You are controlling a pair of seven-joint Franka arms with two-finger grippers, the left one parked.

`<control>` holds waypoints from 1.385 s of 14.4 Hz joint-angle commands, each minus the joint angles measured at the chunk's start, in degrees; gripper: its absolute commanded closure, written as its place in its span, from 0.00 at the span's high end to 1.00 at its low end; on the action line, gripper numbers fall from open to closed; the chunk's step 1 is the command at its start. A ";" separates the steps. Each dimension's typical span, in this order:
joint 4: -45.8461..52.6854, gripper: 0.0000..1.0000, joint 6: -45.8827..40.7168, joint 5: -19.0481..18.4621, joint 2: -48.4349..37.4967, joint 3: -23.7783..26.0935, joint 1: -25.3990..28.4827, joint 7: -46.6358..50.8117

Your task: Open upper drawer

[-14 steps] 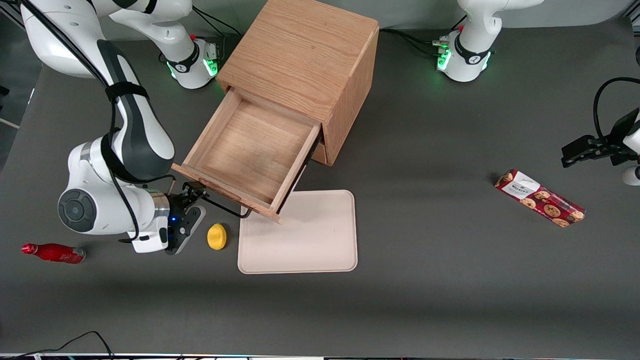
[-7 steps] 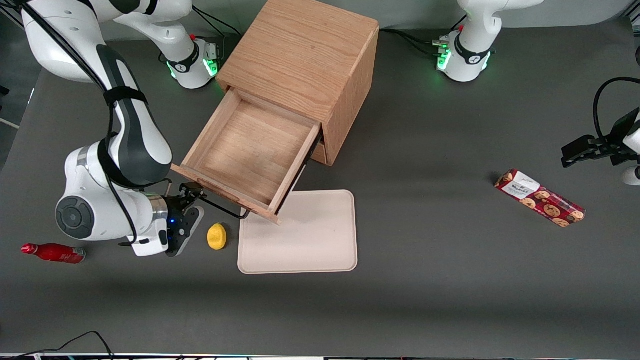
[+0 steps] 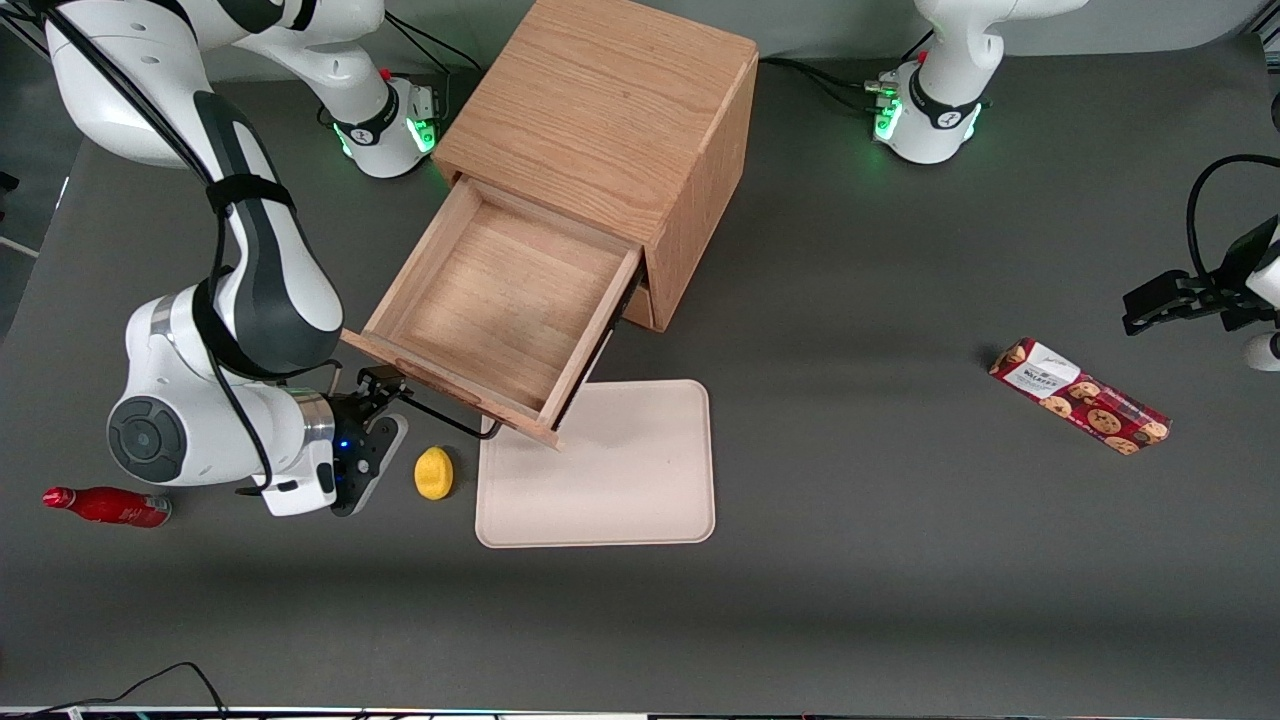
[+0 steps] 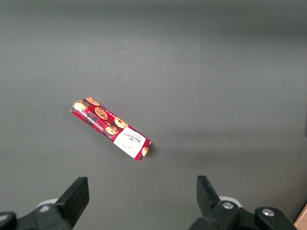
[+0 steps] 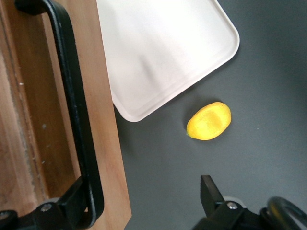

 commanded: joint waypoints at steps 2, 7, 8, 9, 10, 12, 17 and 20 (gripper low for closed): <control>2.77 1.00 -1.60 -1.51 -0.52 -0.78 0.46 4.43; 2.77 1.00 -2.21 -1.42 -0.70 -0.43 0.64 4.61; 2.77 1.00 -2.30 -1.42 -0.70 -0.43 0.64 4.70; 2.68 1.00 -2.30 -1.42 -0.87 -0.34 0.72 5.31; 2.59 1.00 -2.82 -1.42 -1.13 -0.34 0.72 6.45; 2.77 1.00 -3.79 -1.42 -1.49 0.18 0.64 7.68; 2.68 1.00 -6.16 -2.13 -5.70 0.01 0.37 10.23; 1.72 1.00 -8.00 -2.30 -11.84 -0.61 0.11 13.74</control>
